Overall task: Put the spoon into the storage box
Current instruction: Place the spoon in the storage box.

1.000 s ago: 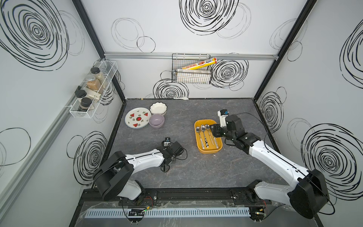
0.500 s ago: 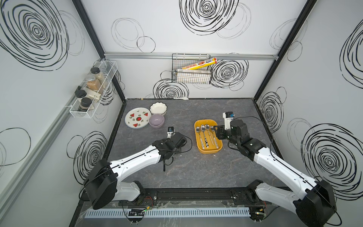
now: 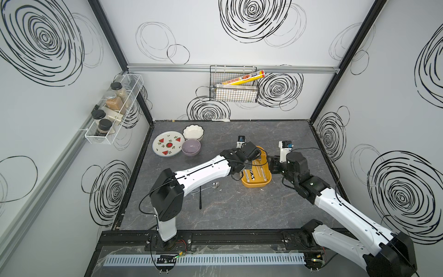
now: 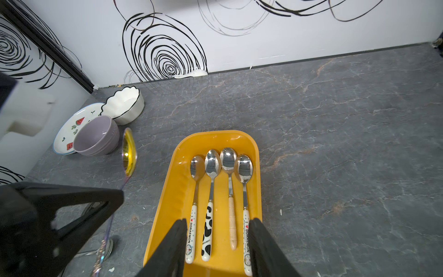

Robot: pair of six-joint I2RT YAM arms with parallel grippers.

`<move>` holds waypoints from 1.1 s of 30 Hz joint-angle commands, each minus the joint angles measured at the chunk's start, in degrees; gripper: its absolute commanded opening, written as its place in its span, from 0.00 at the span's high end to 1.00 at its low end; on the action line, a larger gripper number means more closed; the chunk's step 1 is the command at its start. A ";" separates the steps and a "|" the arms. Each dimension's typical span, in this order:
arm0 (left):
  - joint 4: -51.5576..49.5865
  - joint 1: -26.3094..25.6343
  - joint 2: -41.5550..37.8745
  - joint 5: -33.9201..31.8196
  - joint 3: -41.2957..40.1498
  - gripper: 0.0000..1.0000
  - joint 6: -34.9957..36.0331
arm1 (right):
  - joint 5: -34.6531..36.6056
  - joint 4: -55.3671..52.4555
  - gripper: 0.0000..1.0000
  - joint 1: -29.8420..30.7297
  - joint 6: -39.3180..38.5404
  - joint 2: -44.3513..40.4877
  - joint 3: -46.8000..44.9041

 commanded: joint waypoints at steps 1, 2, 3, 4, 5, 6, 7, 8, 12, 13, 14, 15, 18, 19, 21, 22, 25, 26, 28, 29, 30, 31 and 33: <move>-0.58 0.07 4.06 1.64 5.41 1.00 0.70 | 0.90 1.30 0.54 -0.27 0.26 -1.20 -0.49; -1.00 0.11 5.84 2.09 7.33 1.00 0.55 | 0.81 1.26 0.54 -0.29 0.25 -1.39 -0.57; -1.68 0.09 7.47 2.08 9.19 1.00 -0.01 | 0.68 1.26 0.54 -0.27 0.24 -1.56 -0.55; -2.46 0.07 9.03 1.22 11.06 1.00 -1.06 | 0.61 1.26 0.54 -0.32 0.15 -1.70 -0.59; -3.68 0.10 10.84 0.10 12.78 1.00 -3.27 | 0.62 1.26 0.54 -0.32 0.16 -1.79 -0.59; -4.97 0.25 12.48 0.19 14.56 1.00 -4.37 | 0.58 1.34 0.54 -0.31 0.07 -1.82 -0.59; -6.13 0.42 14.32 1.33 16.82 1.00 -4.54 | 0.48 1.36 0.54 -0.37 0.07 -1.74 -0.52; -6.82 0.39 16.06 2.03 18.51 1.00 -4.57 | 0.37 1.39 0.54 -0.40 0.07 -1.75 -0.51; -6.79 0.44 19.77 3.43 20.31 1.00 -6.66 | -0.16 1.55 0.54 -0.36 0.07 -1.63 -0.77; -7.08 0.51 20.40 2.91 20.31 1.00 -8.08 | -0.32 1.54 0.54 -0.34 0.07 -1.47 -0.77; -7.14 0.77 21.06 3.29 20.23 1.00 -9.15 | -0.53 1.53 0.54 -0.42 0.00 -1.47 -0.69; -6.92 1.04 21.52 4.09 20.09 1.00 -9.55 | -0.68 1.39 0.54 -0.42 -0.06 -1.44 -0.60; -6.36 1.40 22.66 4.88 19.51 1.00 -10.42 | -0.70 1.08 0.54 -0.42 -0.18 -1.52 -0.33; -5.78 1.37 22.98 4.91 18.99 1.00 -10.50 | -0.74 1.10 0.54 -0.42 -0.15 -1.56 -0.41; -4.98 1.63 23.54 5.64 18.21 1.00 -10.46 | -0.82 1.26 0.54 -0.41 -0.11 -1.59 -0.51; -4.98 1.71 23.95 5.94 18.13 1.00 -10.66 | -0.93 1.26 0.54 -0.42 -0.12 -1.61 -0.59; -4.95 2.07 24.67 6.08 17.34 1.00 -11.07 | -1.17 1.29 0.54 -0.38 -0.11 -1.32 -0.59; -4.39 2.18 24.60 6.15 16.80 1.00 -11.01 | -1.13 1.30 0.54 -0.42 -0.11 -1.21 -0.67; -3.54 2.31 24.40 6.28 15.65 1.00 -11.07 | -1.21 1.44 0.54 -0.37 -0.06 -1.11 -0.77; -3.00 2.44 24.34 6.56 15.10 1.00 -10.99 | -1.35 1.45 0.54 -0.42 -0.02 -1.03 -0.77; -2.69 2.69 24.48 6.90 14.82 1.00 -11.05 | -1.39 1.52 0.54 -0.42 -0.02 -0.84 -0.77; -2.53 2.80 24.64 7.31 14.66 1.00 -11.08 | -1.41 1.59 0.54 -0.38 -0.02 -0.77 -0.77; -2.39 2.99 25.16 7.77 14.62 1.00 -11.17 | -1.54 1.70 0.54 -0.42 -0.02 -0.67 -0.75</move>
